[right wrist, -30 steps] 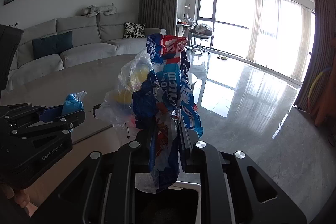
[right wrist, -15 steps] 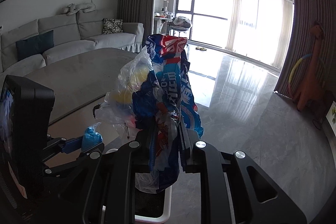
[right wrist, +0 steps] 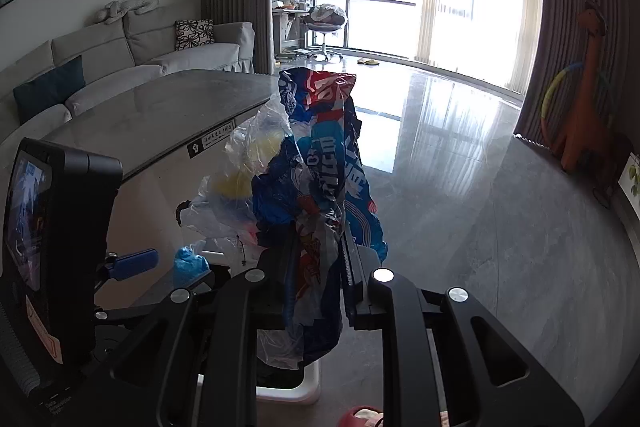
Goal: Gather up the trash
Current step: 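Carry both bags over the white bin and open both grippers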
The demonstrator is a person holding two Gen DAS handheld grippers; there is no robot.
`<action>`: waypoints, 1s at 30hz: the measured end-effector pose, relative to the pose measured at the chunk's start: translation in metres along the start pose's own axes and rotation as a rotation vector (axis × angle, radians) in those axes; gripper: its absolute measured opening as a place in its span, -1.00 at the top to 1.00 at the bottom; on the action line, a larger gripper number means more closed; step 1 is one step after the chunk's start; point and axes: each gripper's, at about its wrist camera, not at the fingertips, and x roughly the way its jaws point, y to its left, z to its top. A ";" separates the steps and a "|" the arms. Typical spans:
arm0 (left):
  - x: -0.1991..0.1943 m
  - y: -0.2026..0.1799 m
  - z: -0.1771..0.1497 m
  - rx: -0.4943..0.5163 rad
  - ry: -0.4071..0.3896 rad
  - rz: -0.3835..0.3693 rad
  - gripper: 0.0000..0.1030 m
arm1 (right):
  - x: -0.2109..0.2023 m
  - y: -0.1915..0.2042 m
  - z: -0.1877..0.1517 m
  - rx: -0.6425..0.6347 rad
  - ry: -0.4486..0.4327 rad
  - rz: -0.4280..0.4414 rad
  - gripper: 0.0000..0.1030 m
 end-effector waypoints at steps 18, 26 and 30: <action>-0.036 0.041 -0.006 -0.054 -0.134 0.099 -0.93 | 0.004 -0.002 -0.003 -0.013 0.004 0.047 0.59; -0.060 0.086 -0.005 -0.133 -0.199 0.173 -0.93 | 0.020 0.024 -0.014 -0.033 0.045 0.098 0.59; -0.064 0.106 -0.005 -0.171 -0.206 0.196 -0.93 | 0.037 0.037 -0.028 -0.045 0.102 0.105 0.59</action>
